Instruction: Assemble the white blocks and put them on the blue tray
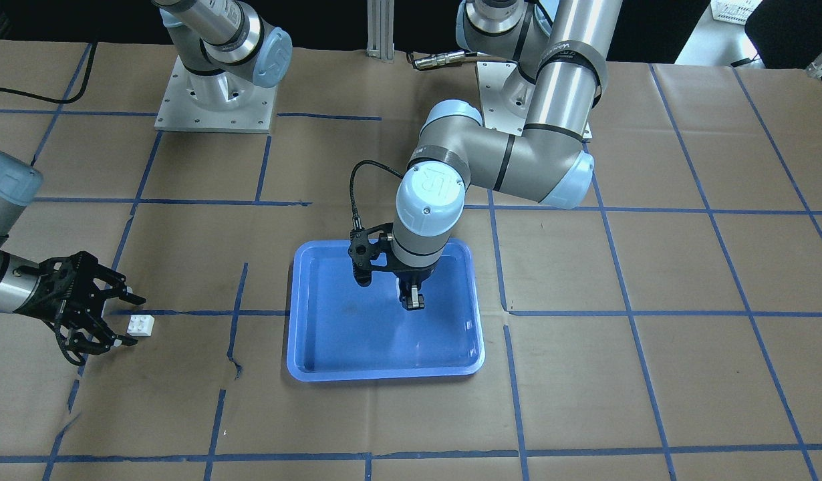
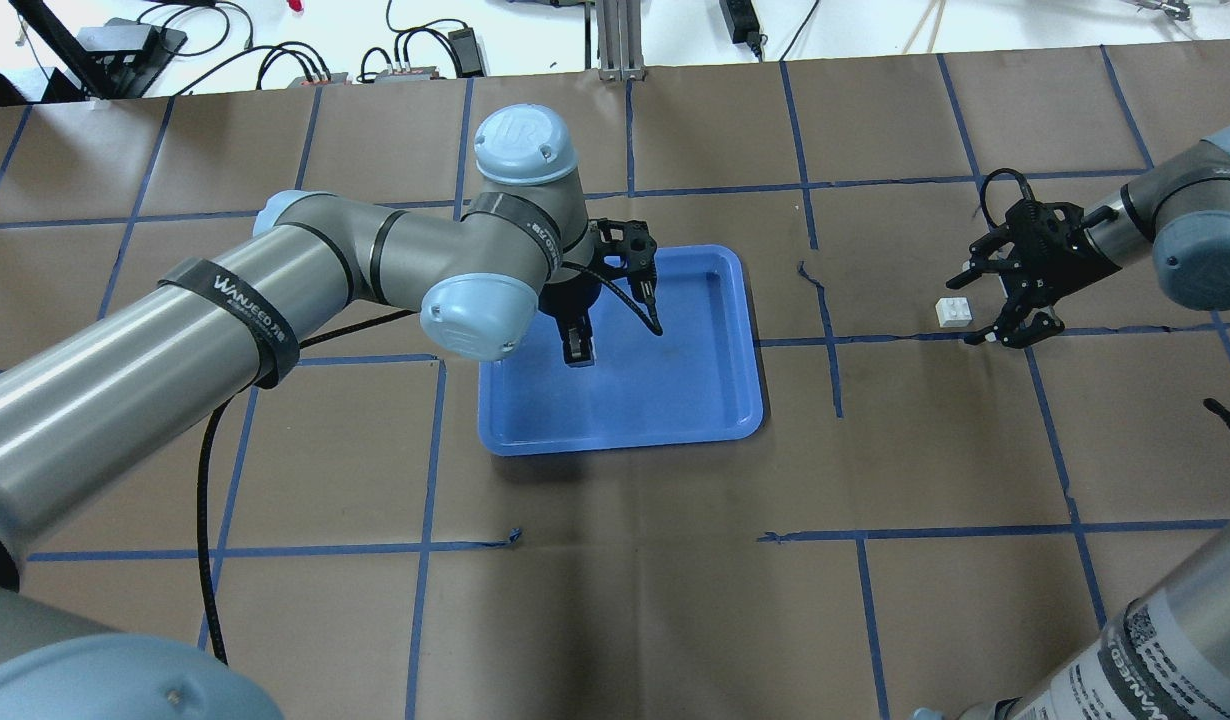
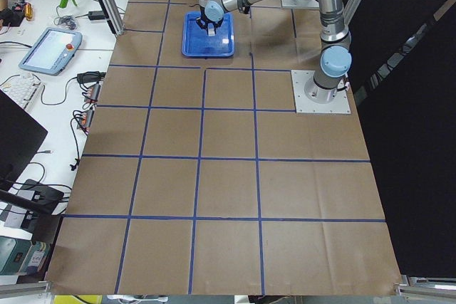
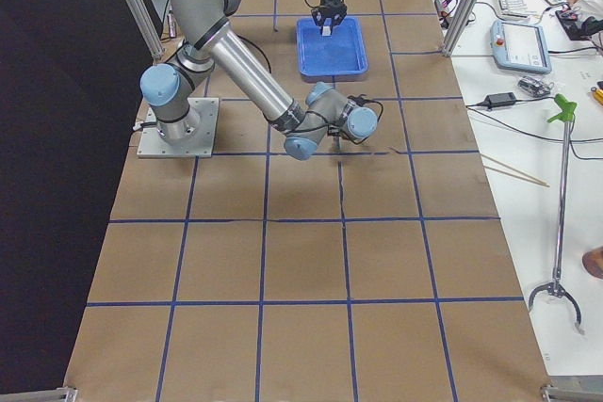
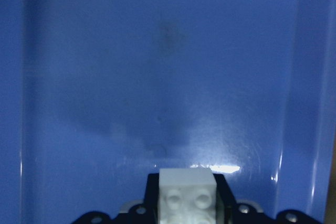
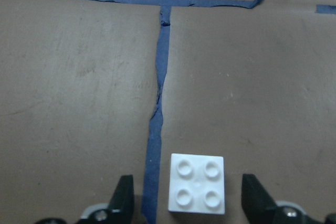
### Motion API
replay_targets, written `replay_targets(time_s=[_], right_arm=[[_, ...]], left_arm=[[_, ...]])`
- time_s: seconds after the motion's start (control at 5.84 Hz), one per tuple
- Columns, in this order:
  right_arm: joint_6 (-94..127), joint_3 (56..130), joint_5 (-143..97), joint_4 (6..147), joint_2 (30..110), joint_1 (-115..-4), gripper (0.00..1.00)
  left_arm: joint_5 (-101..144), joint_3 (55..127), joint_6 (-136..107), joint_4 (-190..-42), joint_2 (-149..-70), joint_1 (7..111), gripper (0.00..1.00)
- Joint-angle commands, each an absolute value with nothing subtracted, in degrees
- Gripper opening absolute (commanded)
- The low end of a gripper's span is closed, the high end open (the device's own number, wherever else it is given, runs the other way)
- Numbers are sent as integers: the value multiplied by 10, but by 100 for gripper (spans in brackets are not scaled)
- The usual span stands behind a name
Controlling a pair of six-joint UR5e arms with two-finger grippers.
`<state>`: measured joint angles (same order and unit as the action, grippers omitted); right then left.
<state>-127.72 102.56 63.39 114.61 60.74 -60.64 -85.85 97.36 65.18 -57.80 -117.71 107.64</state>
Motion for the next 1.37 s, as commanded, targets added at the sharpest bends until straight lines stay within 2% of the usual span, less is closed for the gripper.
replay_targets(time_s=[0.0, 0.34, 0.86, 1.03, 1.2], right_arm=[[-1281, 1026, 632, 1146, 608, -606, 47], [-1281, 1024, 631, 1147, 609, -606, 33], [-1245, 1017, 630, 1138, 648, -607, 32], [-1211, 1019, 628, 1112, 680, -613, 31], [-1199, 1020, 605, 1072, 701, -613, 32]], left_arm=[[-857, 976, 649, -557, -1204, 1085, 15], [-854, 975, 650, -556, -1213, 1093, 19], [-854, 976, 650, -561, -1214, 1100, 55], [-853, 975, 648, -563, -1214, 1100, 82], [-854, 975, 648, -564, -1209, 1100, 87]])
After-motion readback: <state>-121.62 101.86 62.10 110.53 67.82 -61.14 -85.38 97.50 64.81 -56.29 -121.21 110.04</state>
